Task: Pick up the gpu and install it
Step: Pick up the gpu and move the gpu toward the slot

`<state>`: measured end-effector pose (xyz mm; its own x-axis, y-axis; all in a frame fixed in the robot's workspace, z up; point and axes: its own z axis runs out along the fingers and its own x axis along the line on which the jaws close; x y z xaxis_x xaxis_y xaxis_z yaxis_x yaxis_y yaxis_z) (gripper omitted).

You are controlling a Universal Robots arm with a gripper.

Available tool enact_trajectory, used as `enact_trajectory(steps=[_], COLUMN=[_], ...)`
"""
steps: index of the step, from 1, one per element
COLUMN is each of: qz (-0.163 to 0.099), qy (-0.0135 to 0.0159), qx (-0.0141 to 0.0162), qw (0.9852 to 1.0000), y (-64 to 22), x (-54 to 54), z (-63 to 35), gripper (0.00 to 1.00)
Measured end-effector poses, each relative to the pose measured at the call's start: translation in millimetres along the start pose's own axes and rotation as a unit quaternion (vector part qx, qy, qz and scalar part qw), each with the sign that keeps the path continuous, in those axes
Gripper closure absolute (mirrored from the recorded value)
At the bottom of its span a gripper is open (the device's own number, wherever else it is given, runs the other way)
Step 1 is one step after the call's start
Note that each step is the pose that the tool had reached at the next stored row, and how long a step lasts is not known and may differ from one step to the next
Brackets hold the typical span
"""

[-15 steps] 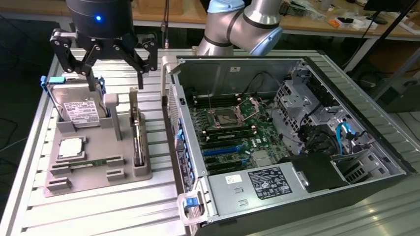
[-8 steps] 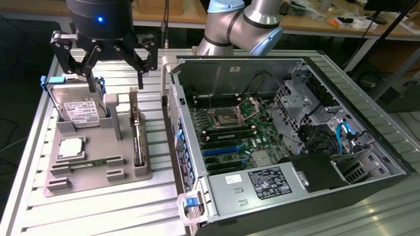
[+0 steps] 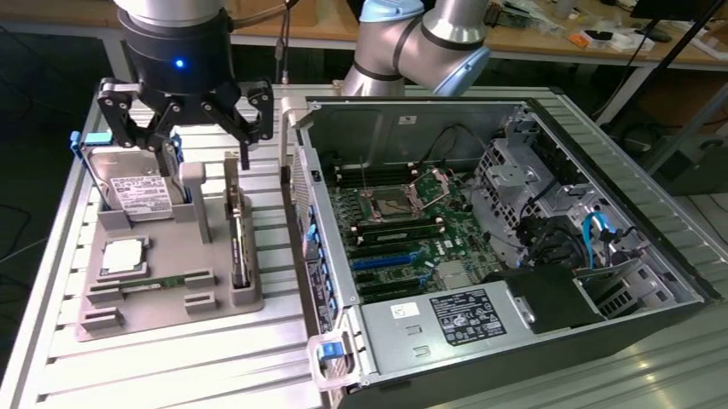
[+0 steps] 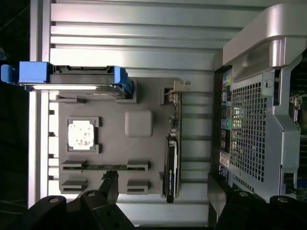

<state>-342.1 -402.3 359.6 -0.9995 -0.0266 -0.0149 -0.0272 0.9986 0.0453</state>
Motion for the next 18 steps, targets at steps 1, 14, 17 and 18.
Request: enact_trajectory(steps=[1, 14, 17, 18], qz=[0.000, 0.000, 0.000, 0.000], qy=[0.0001, 0.0000, 0.0001, 0.0001], qx=[0.0000, 0.0000, 0.0000, 0.0000], qw=[1.0000, 1.0000, 1.0000, 1.0000], y=[-1.3, -11.5, -14.2, -15.2], x=[0.1, -10.6, -15.7, -16.3], z=[1.6, 23.6, 31.5, 34.8], gripper=[0.16, 0.16, 0.16, 0.16])
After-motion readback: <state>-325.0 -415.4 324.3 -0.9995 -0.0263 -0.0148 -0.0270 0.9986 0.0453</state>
